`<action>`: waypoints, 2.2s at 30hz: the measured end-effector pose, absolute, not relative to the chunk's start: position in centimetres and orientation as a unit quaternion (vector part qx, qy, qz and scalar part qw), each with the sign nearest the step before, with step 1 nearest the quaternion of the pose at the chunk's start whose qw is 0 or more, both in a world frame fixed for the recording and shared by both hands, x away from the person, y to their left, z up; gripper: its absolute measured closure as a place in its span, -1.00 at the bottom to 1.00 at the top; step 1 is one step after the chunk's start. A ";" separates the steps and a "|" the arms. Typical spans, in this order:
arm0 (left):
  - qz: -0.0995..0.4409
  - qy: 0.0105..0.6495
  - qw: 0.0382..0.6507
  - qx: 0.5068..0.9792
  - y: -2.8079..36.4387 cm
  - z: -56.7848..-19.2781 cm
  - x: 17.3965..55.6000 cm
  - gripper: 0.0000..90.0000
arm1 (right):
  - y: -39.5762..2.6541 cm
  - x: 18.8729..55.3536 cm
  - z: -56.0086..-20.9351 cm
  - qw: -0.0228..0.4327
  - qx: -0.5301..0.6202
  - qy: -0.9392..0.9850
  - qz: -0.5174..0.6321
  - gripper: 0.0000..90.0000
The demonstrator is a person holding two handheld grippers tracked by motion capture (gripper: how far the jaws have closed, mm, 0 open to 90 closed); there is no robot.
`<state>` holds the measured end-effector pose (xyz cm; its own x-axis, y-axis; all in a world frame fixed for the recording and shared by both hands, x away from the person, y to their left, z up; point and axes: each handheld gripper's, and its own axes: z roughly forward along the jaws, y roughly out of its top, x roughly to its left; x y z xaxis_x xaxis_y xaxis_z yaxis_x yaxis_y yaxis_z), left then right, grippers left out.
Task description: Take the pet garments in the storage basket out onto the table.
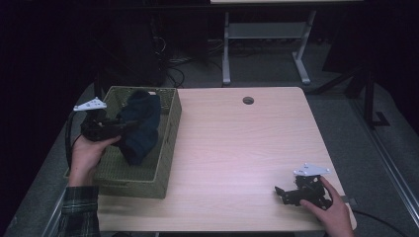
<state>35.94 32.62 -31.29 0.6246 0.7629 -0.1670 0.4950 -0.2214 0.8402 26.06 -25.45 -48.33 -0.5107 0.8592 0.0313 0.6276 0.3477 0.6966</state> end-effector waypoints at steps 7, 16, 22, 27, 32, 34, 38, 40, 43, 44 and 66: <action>0.141 0.384 0.486 0.772 31.1 -29.8 35.9 0.50 | -25.5 26.1 -48.3 0.173 0.463 0.803 0.334 -1.00; 0.138 0.355 0.497 0.780 28.3 -28.6 36.1 0.50 | -25.4 26.1 -48.3 0.174 0.463 0.802 0.334 -1.00; 0.135 0.337 0.505 0.783 26.7 -27.9 36.2 0.50 | -25.4 26.1 -48.3 0.173 0.463 0.802 0.334 -1.00; 0.132 0.323 0.508 0.787 25.4 -27.7 36.2 0.50 | -25.4 26.1 -48.3 0.174 0.463 0.802 0.334 -1.00; 0.129 0.316 0.508 0.791 24.2 -27.6 36.4 0.50 | -25.4 26.1 -48.3 0.173 0.464 0.802 0.335 -1.00; 0.128 0.313 0.506 0.793 23.8 -27.7 36.5 0.50 | -25.4 26.1 -48.3 0.173 0.464 0.802 0.335 -1.00; 0.125 0.308 0.506 0.796 23.0 -27.8 36.7 0.51 | -25.4 26.1 -48.3 0.173 0.464 0.802 0.335 -1.00; 0.123 0.305 0.507 0.797 22.5 -27.8 36.8 0.51 | -25.4 26.1 -48.3 0.173 0.464 0.802 0.335 -1.00; 0.122 0.298 0.508 0.799 21.8 -27.7 36.9 0.51 | -25.4 26.1 -48.3 0.173 0.464 0.802 0.335 -1.00; 0.121 0.297 0.509 0.799 21.5 -27.7 36.9 0.51 | -25.4 26.1 -48.3 0.173 0.464 0.802 0.335 -1.00; 0.089 0.244 0.501 0.826 13.4 -28.2 38.5 0.52 | -25.5 26.1 -48.3 0.174 0.462 0.803 0.334 -1.00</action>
